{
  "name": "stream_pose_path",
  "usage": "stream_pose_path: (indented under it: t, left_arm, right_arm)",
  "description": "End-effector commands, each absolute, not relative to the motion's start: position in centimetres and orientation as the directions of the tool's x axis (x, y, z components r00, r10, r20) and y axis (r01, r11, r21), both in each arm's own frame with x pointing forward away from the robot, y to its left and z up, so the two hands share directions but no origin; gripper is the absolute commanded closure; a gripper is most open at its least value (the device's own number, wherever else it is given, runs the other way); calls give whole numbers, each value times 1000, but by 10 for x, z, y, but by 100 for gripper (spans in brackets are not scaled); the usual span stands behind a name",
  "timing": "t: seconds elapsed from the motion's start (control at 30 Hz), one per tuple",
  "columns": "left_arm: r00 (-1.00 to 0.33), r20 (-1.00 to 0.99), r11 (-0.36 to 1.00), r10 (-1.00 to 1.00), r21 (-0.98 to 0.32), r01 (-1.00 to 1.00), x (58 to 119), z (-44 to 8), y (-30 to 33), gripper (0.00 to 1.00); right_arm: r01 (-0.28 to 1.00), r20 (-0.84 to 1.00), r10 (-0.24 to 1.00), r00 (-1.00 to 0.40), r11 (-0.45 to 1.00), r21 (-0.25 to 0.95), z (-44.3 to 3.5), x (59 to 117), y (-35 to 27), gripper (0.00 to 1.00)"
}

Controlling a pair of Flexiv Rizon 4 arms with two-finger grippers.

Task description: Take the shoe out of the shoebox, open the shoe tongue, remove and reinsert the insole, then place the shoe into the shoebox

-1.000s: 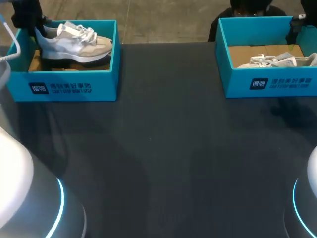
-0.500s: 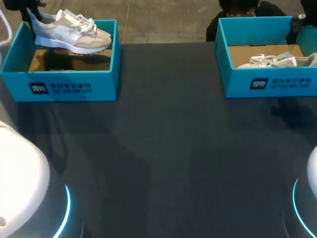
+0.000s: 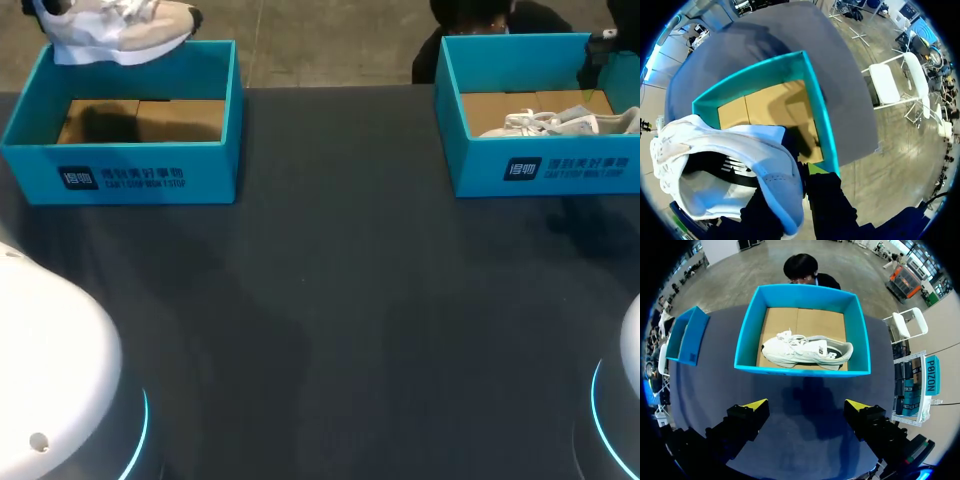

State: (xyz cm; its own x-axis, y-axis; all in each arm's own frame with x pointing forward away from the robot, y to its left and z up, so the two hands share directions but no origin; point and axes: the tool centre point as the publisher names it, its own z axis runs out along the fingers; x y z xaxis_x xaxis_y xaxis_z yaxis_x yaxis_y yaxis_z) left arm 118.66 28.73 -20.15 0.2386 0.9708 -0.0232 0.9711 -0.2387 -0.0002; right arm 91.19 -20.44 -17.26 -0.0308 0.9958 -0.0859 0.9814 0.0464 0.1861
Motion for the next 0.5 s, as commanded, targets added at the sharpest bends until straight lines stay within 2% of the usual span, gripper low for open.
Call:
stream_pose_path:
  t: [0.03, 0.4, 0.5]
  left_arm:
    - [213, -1, -213, 977, 13, 977, 1173, -175, 291, 100]
    - [87, 47, -89, 995, 43, 995, 1171, -155, 300, 100]
    - [87, 47, -89, 995, 43, 995, 1171, -155, 300, 100]
  right_arm:
    - [981, -86, 996, -30, 46, 189, -173, 911, -204, 0]
    - [981, -86, 996, -30, 46, 189, -173, 911, -204, 0]
    - [981, -86, 996, -30, 46, 189, -173, 911, -204, 0]
